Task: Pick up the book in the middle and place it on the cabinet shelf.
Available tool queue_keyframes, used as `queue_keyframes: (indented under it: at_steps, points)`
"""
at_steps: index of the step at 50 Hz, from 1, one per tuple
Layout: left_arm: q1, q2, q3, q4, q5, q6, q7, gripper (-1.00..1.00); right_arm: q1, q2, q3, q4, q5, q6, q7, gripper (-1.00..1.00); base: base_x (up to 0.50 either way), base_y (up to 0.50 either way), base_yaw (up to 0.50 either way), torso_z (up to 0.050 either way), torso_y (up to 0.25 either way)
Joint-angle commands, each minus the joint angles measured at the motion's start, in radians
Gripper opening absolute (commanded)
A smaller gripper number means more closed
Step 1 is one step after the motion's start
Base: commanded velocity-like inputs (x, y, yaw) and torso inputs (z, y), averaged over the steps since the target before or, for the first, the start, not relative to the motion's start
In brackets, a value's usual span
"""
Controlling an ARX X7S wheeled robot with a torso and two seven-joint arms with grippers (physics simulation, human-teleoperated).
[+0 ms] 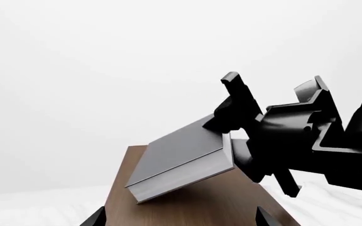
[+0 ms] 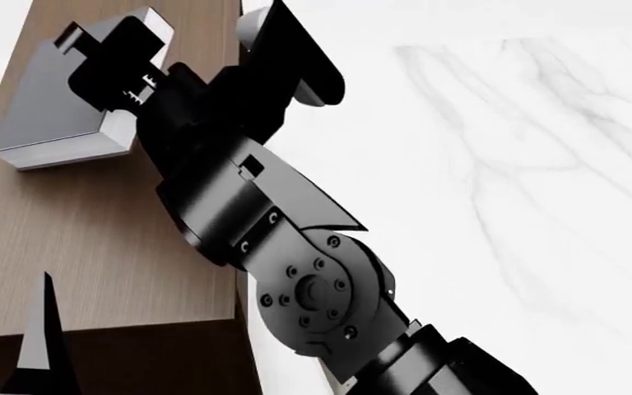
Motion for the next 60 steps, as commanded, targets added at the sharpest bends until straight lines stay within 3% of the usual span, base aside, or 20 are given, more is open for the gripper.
queue_keyframes:
  at_steps: [1,15,16,40,60]
  points:
    - [0.000,-0.012,0.005,-0.002,-0.009,0.008,-0.012,1.00,0.007,0.007,-0.006,0.002,-0.024,-0.018,-0.021,-1.00,0.00,0.00,0.00,0.000,0.000]
    - [-0.013,-0.022,0.013,0.002,-0.021,0.000,-0.031,1.00,0.010,0.013,-0.027,0.019,-0.019,-0.042,-0.020,-1.00,0.00,0.00,0.00,0.000,0.000]
    - [-0.014,-0.023,0.013,0.005,-0.023,-0.003,-0.033,1.00,0.010,0.015,-0.031,0.018,-0.024,-0.046,-0.015,1.00,0.00,0.00,0.00,0.000,0.000]
    - [-0.018,-0.045,0.028,-0.007,-0.037,0.016,-0.057,1.00,0.019,0.059,-0.053,0.004,-0.026,-0.064,-0.009,1.00,0.00,0.00,0.00,0.000,0.001]
    - [-0.021,-0.066,0.021,-0.006,-0.058,0.022,-0.078,1.00,-0.018,0.179,-0.003,-0.085,-0.025,-0.108,0.017,1.00,0.00,0.00,0.00,0.000,0.000]
